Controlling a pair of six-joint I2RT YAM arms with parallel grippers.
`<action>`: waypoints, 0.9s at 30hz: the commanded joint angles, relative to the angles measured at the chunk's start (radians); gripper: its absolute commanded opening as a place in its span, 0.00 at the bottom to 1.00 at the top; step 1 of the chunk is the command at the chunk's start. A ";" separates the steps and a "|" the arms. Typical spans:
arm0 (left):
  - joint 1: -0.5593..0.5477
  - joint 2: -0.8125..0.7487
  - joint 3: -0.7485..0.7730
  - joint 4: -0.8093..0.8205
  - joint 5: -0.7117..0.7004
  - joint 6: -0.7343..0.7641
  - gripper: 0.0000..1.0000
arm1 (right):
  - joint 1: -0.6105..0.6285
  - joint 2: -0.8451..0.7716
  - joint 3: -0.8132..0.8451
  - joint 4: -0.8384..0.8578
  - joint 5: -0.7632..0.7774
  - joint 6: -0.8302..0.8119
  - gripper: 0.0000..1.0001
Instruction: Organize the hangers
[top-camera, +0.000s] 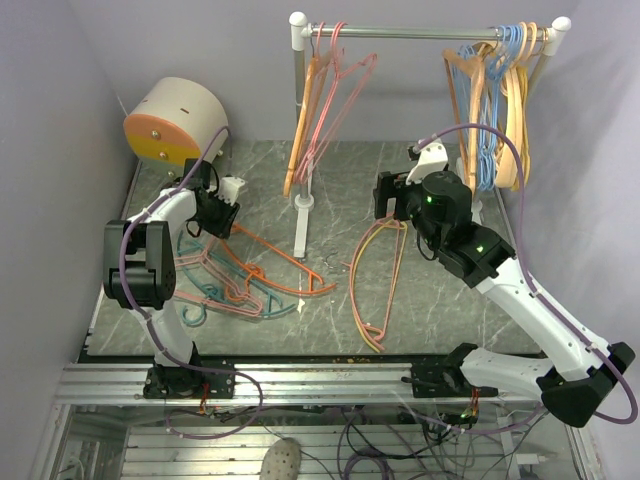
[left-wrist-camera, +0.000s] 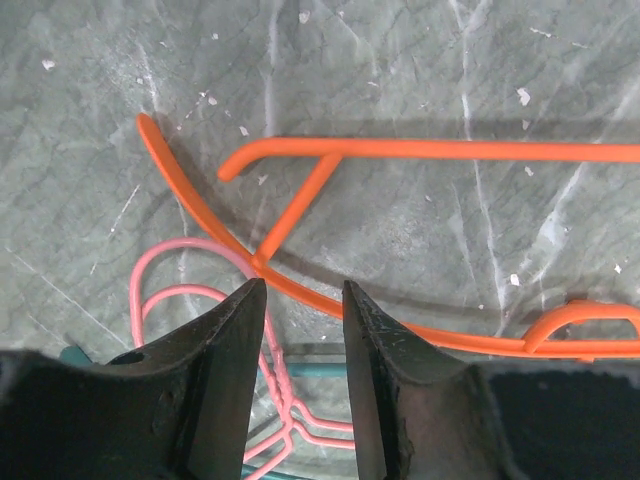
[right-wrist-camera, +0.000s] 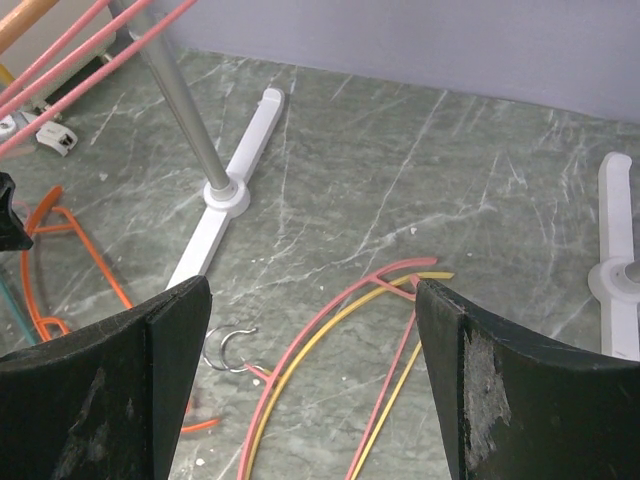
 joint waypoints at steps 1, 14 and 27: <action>-0.001 0.000 0.022 0.043 -0.024 -0.008 0.48 | -0.002 0.002 -0.015 0.024 0.013 -0.003 0.83; -0.001 -0.026 0.019 0.034 -0.045 0.005 0.53 | -0.002 0.010 -0.039 0.040 -0.019 -0.004 0.83; 0.000 -0.076 0.048 -0.002 0.002 -0.004 0.59 | -0.001 0.011 -0.066 0.046 -0.029 -0.001 0.83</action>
